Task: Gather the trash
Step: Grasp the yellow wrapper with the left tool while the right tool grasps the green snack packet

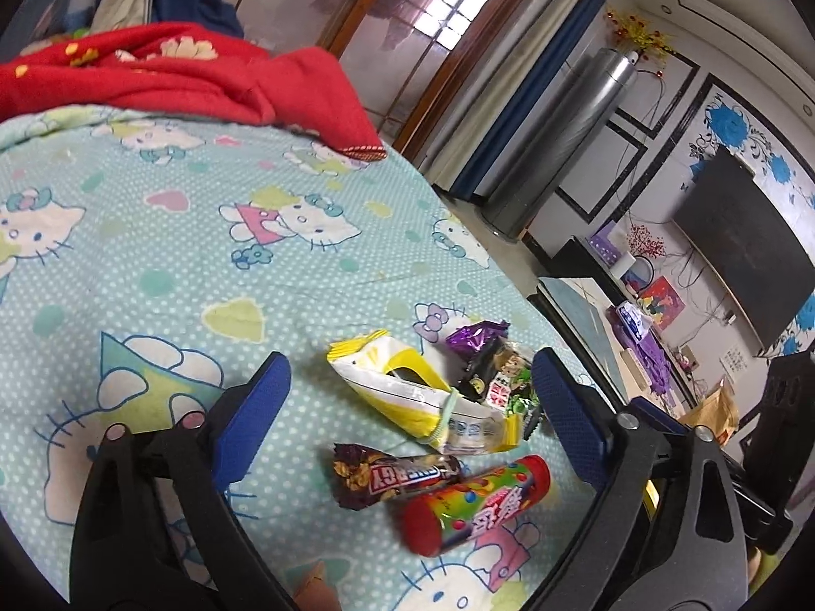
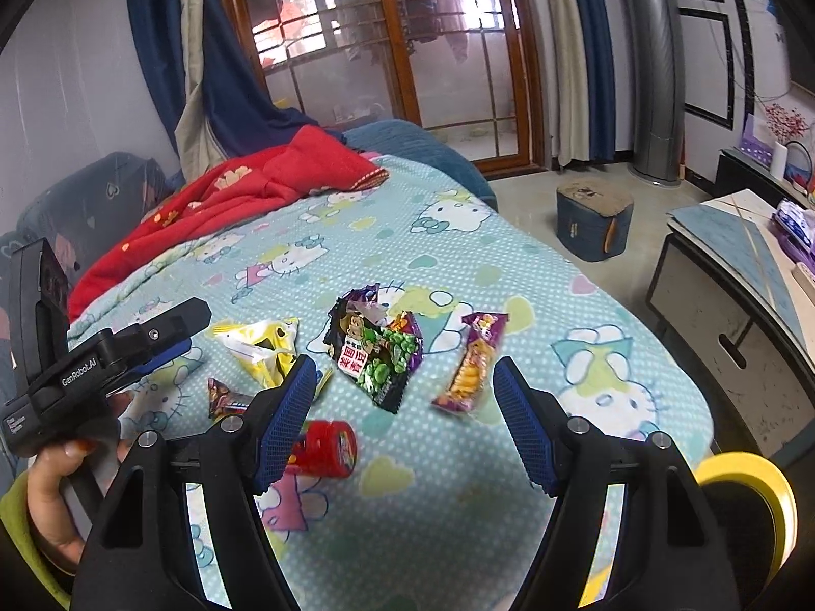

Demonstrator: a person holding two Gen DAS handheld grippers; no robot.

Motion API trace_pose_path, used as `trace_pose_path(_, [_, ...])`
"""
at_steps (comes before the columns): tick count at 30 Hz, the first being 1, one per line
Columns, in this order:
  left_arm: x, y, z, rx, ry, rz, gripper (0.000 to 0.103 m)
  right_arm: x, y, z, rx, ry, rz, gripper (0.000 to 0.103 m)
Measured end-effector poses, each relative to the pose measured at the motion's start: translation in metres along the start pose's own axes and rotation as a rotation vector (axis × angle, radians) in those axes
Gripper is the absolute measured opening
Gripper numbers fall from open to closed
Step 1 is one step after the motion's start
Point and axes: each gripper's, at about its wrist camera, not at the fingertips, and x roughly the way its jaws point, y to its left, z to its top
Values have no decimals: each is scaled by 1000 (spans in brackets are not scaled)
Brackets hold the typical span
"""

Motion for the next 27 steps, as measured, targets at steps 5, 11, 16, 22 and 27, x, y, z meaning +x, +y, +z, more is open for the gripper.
trace_pose_path(5, [10, 11, 0, -63, 36, -23, 78, 23, -1, 6, -6, 28, 4, 69])
trace_pose_path(11, [19, 19, 1, -111, 63, -39, 68, 47, -3, 7, 11, 72, 23, 62])
trace_pose_path(16, [26, 28, -1, -158, 89, -53, 62, 61, -3, 6, 21, 97, 36, 58])
trace_pose_path(22, [28, 30, -1, -173, 95, -71, 51, 72, -5, 5, 44, 122, 60, 52])
trace_pose_path(27, [33, 32, -4, -183, 115, -84, 25, 76, -6, 5, 60, 133, 76, 43])
